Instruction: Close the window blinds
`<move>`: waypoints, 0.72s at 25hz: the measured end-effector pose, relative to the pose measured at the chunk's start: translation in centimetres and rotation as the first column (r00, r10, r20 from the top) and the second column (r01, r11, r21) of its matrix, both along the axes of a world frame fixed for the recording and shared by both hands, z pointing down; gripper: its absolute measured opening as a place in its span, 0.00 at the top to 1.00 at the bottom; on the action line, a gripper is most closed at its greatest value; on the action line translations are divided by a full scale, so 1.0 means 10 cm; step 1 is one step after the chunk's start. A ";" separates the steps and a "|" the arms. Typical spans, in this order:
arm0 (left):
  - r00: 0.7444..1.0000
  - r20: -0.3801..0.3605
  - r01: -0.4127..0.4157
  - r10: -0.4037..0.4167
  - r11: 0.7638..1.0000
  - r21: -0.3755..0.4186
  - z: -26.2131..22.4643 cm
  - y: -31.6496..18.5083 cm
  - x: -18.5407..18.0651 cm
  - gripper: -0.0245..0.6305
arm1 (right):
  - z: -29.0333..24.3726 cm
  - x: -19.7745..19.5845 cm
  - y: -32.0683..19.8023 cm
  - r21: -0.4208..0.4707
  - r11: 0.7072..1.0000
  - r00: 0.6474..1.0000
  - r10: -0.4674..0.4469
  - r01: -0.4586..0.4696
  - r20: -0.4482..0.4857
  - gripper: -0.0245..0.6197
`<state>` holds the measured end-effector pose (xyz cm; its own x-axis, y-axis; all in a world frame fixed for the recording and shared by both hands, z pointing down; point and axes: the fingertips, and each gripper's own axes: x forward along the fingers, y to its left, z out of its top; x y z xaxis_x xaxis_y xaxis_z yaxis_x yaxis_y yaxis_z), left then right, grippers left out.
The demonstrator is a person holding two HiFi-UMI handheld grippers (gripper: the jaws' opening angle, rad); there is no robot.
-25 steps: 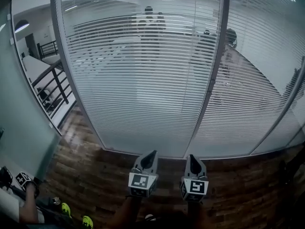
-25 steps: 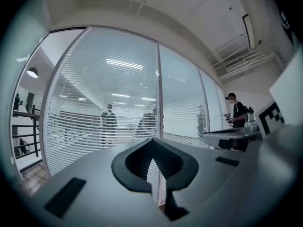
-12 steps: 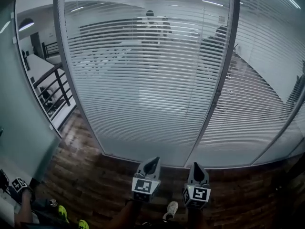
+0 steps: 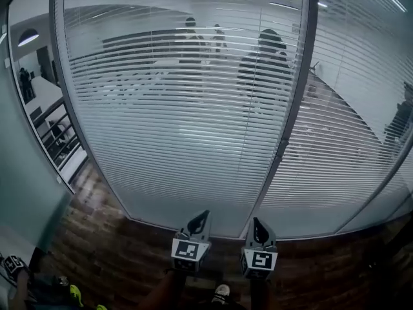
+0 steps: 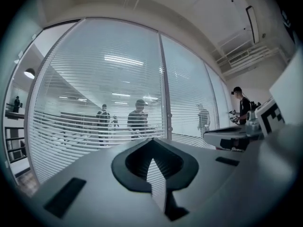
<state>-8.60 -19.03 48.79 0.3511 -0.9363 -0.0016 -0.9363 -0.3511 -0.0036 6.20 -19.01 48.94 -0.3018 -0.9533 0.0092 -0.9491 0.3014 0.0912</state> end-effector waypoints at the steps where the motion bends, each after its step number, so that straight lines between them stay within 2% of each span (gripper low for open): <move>1: 1.000 0.003 0.001 -0.001 1.000 0.001 0.01 -0.05 0.03 0.96 | 0.00 0.03 -0.06 -0.003 1.000 1.000 0.003 -0.003 0.005 0.96; 8: 0.998 0.012 0.054 -0.054 0.998 -0.006 -0.04 -0.50 0.18 0.96 | -0.07 0.20 -0.64 0.015 0.999 0.999 -0.045 0.045 -0.018 0.96; 14: 0.999 0.027 0.038 -0.038 0.999 0.005 -0.06 -0.68 0.40 0.96 | -0.04 0.41 -0.90 0.013 0.999 0.999 -0.032 0.032 0.001 0.96; 18: 0.998 0.032 0.056 -0.055 0.998 -0.011 -0.05 -0.73 0.37 0.96 | -0.04 0.42 -1.02 0.019 0.999 1.000 -0.029 0.029 -0.012 0.96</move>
<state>-4.93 -26.32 48.26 0.2982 -0.9543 0.0198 -0.9539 -0.2987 -0.0302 10.40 -29.18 48.49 -0.3295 -0.9442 -0.0049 -0.9387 0.3270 0.1087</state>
